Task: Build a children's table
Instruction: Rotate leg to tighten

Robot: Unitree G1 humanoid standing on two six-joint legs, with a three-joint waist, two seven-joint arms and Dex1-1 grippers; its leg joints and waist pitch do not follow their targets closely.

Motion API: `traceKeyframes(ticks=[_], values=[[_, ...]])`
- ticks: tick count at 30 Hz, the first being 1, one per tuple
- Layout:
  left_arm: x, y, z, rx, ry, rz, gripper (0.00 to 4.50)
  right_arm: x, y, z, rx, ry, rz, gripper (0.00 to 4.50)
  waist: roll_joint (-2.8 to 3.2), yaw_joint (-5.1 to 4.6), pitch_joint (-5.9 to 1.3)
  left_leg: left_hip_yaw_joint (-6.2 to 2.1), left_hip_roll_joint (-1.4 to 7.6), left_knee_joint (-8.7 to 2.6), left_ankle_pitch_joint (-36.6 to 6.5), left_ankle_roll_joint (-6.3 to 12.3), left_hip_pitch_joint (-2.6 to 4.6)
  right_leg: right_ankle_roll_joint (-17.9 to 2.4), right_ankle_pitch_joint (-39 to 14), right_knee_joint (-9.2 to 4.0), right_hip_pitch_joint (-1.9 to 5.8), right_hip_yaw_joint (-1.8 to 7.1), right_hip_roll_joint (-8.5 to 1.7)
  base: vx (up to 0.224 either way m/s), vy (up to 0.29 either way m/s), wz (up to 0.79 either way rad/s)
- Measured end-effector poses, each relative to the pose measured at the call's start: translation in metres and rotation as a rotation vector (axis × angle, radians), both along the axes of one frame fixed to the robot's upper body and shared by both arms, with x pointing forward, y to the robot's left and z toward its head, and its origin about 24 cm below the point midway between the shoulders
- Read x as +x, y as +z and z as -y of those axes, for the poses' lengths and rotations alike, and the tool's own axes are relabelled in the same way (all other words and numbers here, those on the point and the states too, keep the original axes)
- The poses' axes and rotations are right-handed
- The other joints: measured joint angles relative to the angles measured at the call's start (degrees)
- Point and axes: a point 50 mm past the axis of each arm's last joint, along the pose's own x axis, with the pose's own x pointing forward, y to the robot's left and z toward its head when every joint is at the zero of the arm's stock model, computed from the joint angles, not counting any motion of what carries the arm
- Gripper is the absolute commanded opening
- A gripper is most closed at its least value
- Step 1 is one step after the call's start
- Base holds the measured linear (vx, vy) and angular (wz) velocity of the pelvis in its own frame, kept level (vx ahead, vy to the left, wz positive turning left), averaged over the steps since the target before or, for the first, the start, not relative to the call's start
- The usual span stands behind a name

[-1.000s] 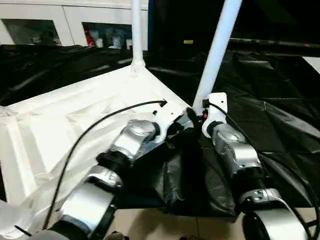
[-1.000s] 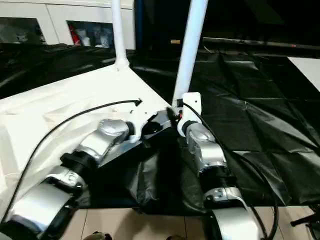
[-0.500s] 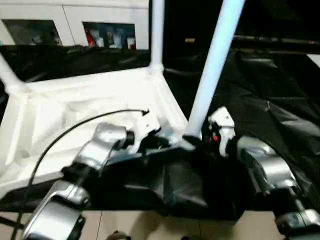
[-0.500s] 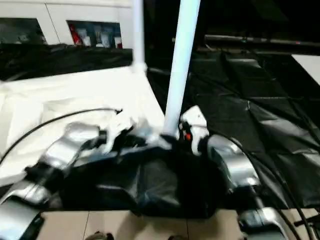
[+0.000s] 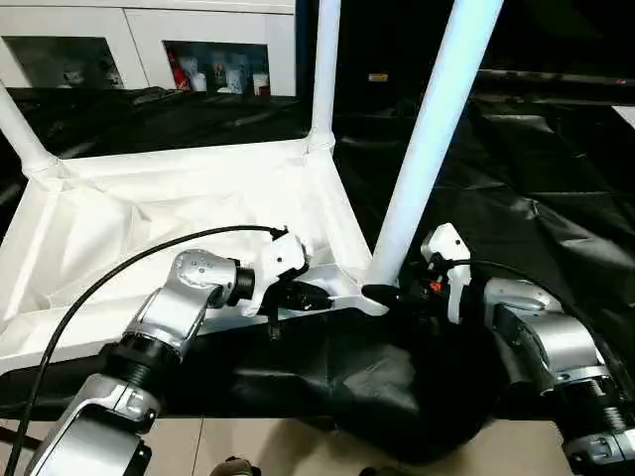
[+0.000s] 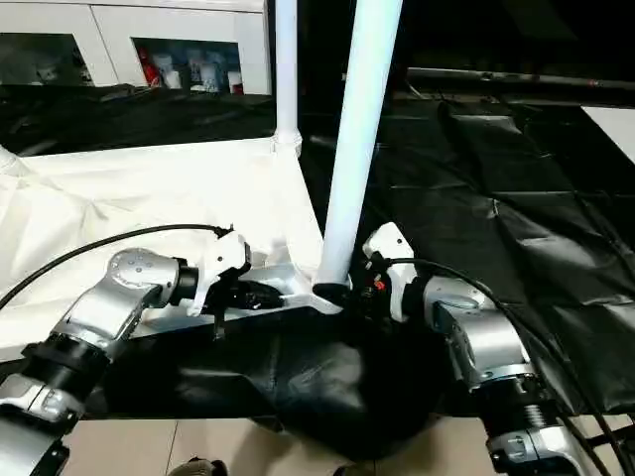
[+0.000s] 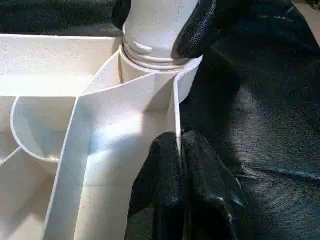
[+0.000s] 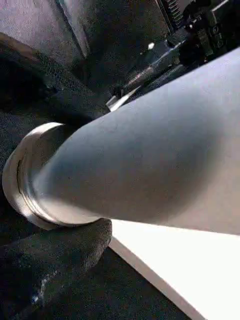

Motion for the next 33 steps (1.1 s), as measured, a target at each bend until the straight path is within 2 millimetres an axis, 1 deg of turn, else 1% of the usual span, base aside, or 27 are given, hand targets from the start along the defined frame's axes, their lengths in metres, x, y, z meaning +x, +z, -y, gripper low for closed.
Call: traceKeyframes(ticks=[7,9,10,11,13,16,19,21,25,26,27,28,30,31,32,33], values=[[0.0,-0.001,0.001,0.002,0.013,0.004,0.0,0.0,-0.001,0.0,-0.003,-0.009,-0.001,2.58,-0.01,0.01,0.0,-0.01,0.0,0.15,0.0,0.0,0.0,0.0,0.0,0.1,0.02,0.01,0.0,0.0,0.0,0.0],[0.008,-0.002,0.007,0.014,0.078,0.027,0.0,0.009,-0.005,-0.003,0.0,-0.118,0.004,2.58,-0.09,-0.08,-0.06,0.0,0.02,0.31,0.0,0.01,0.13,0.0,0.0,0.2,0.16,0.01,0.0,0.0,0.0,0.0],[0.015,-0.002,0.014,0.018,0.129,0.043,0.0,0.018,-0.006,-0.005,0.004,-0.212,0.008,2.58,-0.12,-0.24,-0.07,-0.02,0.01,0.41,0.0,0.01,0.12,-0.1,0.1,0.19,0.15,0.03,0.0,0.0,0.0,0.0],[0.018,-0.002,0.018,0.022,0.158,0.053,0.0,0.022,-0.007,-0.005,0.003,-0.264,0.011,2.58,-0.13,-0.27,-0.08,-0.04,0.01,0.48,0.0,0.01,0.11,-0.2,0.2,0.17,0.16,0.05,-0.03,0.0,0.0,0.0],[0.025,-0.003,0.031,0.024,0.223,0.065,0.0,0.03,-0.009,-0.007,0.015,-0.388,0.001,2.58,-0.19,-0.17,-0.14,-0.04,-0.03,0.56,0.0,0.01,0.22,-0.2,0.2,0.18,0.32,0.11,-0.08,0.0,0.0,0.0],[0.035,-0.004,0.052,0.024,0.336,0.063,0.0,0.045,-0.011,-0.016,0.026,-0.596,-0.006,2.58,-0.22,-0.11,-0.15,-0.05,-0.03,0.6,0.0,0.01,0.19,-0.2,0.2,0.14,0.35,0.11,-0.08,0.0,0.0,0.0],[0.04,-0.004,0.072,0.021,0.415,0.061,0.0,0.056,-0.011,-0.024,0.036,-0.767,-0.003,2.58,-0.23,-0.11,-0.2,-0.06,-0.05,0.65,0.0,0.01,0.2,-0.2,0.3,0.13,0.4,0.11,-0.1,0.0,0.0,0.0],[0.04,-0.005,0.08,0.019,0.434,0.063,0.0,0.058,-0.012,-0.027,0.043,-0.803,-0.001,2.58,-0.22,0.02,-0.23,-0.07,-0.05,0.62,0.0,0.01,0.2,-0.2,0.2,0.12,0.45,0.05,-0.1,0.0,0.0,0.0],[0.043,-0.004,0.081,0.025,0.438,0.082,0.0,0.06,-0.012,-0.031,0.048,-0.833,0.016,2.58,-0.19,0.11,-0.25,-0.12,-0.04,0.55,0.0,0.01,0.17,-0.2,0.2,0.12,0.44,-0.03,-0.08,0.0,0.0,0.0],[0.043,-0.004,0.081,0.027,0.436,0.084,0.0,0.06,-0.012,-0.031,0.054,-0.832,0.019,3.14,-0.18,0.09,-0.24,-0.12,-0.04,0.56,0.0,0.01,0.15,-0.2,0.2,0.12,0.43,-0.02,-0.08,0.0,0.0,0.0],[0.043,-0.004,0.081,0.029,0.433,0.087,0.0,0.06,-0.012,-0.03,0.059,-0.827,0.02,3.28,-0.19,0.08,-0.24,-0.12,-0.04,0.56,0.0,0.01,0.15,-0.2,0.2,0.11,0.43,-0.02,-0.08,0.0,0.0,0.0],[0.043,-0.004,0.081,0.029,0.425,0.092,0.0,0.059,-0.012,-0.029,0.062,-0.814,0.028,3.28,-0.19,0.07,-0.24,-0.14,-0.04,0.56,0.0,0.01,0.15,-0.2,0.2,0.11,0.43,-0.02,-0.08,0.0,0.0,0.0],[0.044,-0.004,0.077,0.032,0.427,0.1,0.0,0.058,-0.014,-0.031,0.067,-0.775,0.038,3.48,-0.21,0.0,-0.23,-0.17,-0.02,0.56,0.0,0.01,0.13,-0.2,0.2,0.12,0.4,-0.04,-0.07,0.0,0.0,0.0],[0.045,-0.004,0.075,0.032,0.421,0.104,0.0,0.057,-0.014,-0.031,0.073,-0.76,0.045,3.48,-0.2,-0.13,-0.22,-0.17,-0.03,0.55,0.0,0.01,0.13,-0.2,0.2,0.13,0.36,-0.03,-0.06,0.0,0.0,0.0],[0.045,-0.004,0.074,0.03,0.415,0.105,0.0,0.056,-0.014,-0.03,0.075,-0.749,0.051,3.72,-0.2,-0.11,-0.22,-0.17,-0.02,0.53,0.0,0.01,0.1,-0.2,0.3,0.13,0.33,-0.04,-0.06,0.0,0.0,0.0],[0.045,-0.003,0.074,0.031,0.411,0.106,0.0,0.056,-0.014,-0.029,0.075,-0.739,0.056,3.72,-0.19,-0.11,-0.22,-0.17,-0.02,0.5,0.0,0.01,0.1,-0.2,0.3,0.14,0.31,-0.05,-0.06,0.0,0.0,0.0]])
